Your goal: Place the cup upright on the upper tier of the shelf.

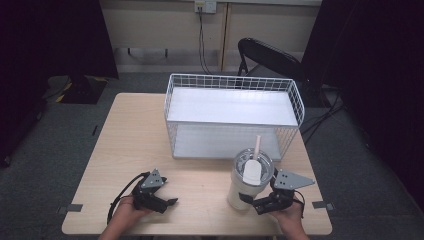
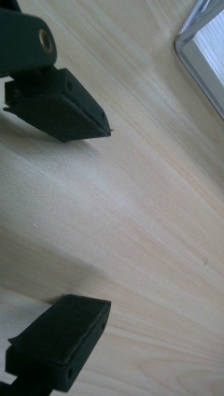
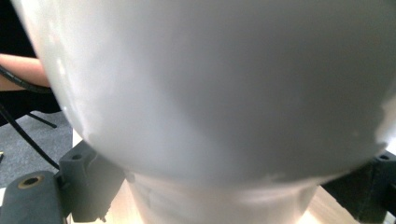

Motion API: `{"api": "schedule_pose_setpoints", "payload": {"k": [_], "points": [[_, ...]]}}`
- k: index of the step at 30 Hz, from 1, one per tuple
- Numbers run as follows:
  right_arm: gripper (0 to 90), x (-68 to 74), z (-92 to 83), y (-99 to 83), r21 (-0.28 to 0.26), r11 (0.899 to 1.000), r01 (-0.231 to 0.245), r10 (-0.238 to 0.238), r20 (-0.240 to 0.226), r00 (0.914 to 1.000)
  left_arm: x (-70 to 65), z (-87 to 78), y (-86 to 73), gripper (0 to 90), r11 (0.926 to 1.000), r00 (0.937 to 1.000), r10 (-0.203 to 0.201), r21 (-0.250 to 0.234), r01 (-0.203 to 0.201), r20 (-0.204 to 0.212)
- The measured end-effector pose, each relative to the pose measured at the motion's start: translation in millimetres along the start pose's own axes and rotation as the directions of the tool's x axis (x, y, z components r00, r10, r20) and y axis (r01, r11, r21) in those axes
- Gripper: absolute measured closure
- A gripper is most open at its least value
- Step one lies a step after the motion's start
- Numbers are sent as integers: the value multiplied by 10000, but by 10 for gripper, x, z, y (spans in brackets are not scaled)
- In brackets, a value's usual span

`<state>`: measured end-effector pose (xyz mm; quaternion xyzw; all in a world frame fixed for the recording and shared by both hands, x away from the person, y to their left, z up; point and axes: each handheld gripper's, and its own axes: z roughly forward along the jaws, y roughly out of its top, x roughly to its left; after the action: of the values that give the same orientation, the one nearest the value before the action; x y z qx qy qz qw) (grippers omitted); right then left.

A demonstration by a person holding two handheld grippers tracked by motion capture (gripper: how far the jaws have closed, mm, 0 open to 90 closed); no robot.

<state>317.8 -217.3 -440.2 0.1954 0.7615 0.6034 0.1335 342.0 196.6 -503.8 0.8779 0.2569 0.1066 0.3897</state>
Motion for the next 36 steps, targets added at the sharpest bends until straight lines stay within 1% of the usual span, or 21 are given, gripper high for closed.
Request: {"api": "schedule_pose_setpoints", "payload": {"k": [1,3,4,6,7,8,9,11,12,14,15,16,17,19,21,26,27,28,31,33,36], "points": [[101,-17,-31,27,-128,9999,-25,26,77,10000,0,0,0,139,10000,10000,-1,1,1,0],[101,-35,-50,44,-162,9999,-43,44,74,10000,0,1,0,139,10000,10000,3,-9,-3,3],[102,-65,-89,81,-261,9996,-72,77,199,9998,0,1,0,139,10000,10000,2,-11,-2,3],[102,-85,-110,108,-249,9997,-80,85,206,9998,0,1,0,139,10000,10000,5,-7,-5,2],[102,-120,-145,153,-320,9994,-130,140,334,9993,0,0,0,139,10000,10000,-2,0,2,1],[102,-120,-145,153,-320,9994,-130,140,334,9993,0,1,0,139,10000,10000,4,-11,-4,3],[102,-152,-168,197,-277,9995,-148,161,469,9988,0,1,0,139,10000,10000,1,-10,-1,1],[102,-168,-177,219,-204,9997,-145,155,482,9987,1,1,0,140,10000,10000,1,-6,-1,0],[101,-188,-192,257,-229,9997,-79,92,580,9983,2,1,1,140,10000,10000,3,-5,-3,10],[101,-202,-199,278,-271,9996,-113,128,544,9984,3,1,1,140,10000,10000,6,-5,-6,11],[102,-219,-211,319,-360,9993,-117,138,593,9981,3,1,1,140,10000,10000,7,-4,-7,13],[102,-219,-211,319,-360,9993,-117,138,593,9981,3,1,1,140,10000,10000,7,-4,-7,13],[101,-237,-218,366,-364,9993,-94,117,616,9980,3,1,1,140,10000,10000,9,-4,-9,10],[102,-248,-220,389,-409,9991,-74,100,642,9979,3,1,1,140,10000,10000,7,-7,-7,11],[102,-289,-226,456,-563,9981,-242,277,616,9977,3,1,1,140,10000,10000,6,-5,-6,11],[102,-331,-236,541,-537,9983,-205,244,743,9969,3,1,1,140,10000,10000,6,-6,-6,10],[101,-356,-237,581,-527,9984,-217,252,675,9974,3,1,1,140,10000,10000,7,-5,-7,11],[102,-359,-236,602,-483,9986,-193,228,738,9970,3,1,1,139,10000,10000,5,-6,-5,10],[102,-374,-232,641,-465,9988,-169,201,683,9975,3,1,1,140,10000,10000,6,-6,-6,12],[101,-390,-226,702,-441,9990,-96,128,744,9971,3,1,1,140,10000,10000,5,-5,-5,14],[101,-403,-218,738,-424,9991,-84,116,744,9972,3,1,1,140,10000,10000,7,-5,-7,12]]}}
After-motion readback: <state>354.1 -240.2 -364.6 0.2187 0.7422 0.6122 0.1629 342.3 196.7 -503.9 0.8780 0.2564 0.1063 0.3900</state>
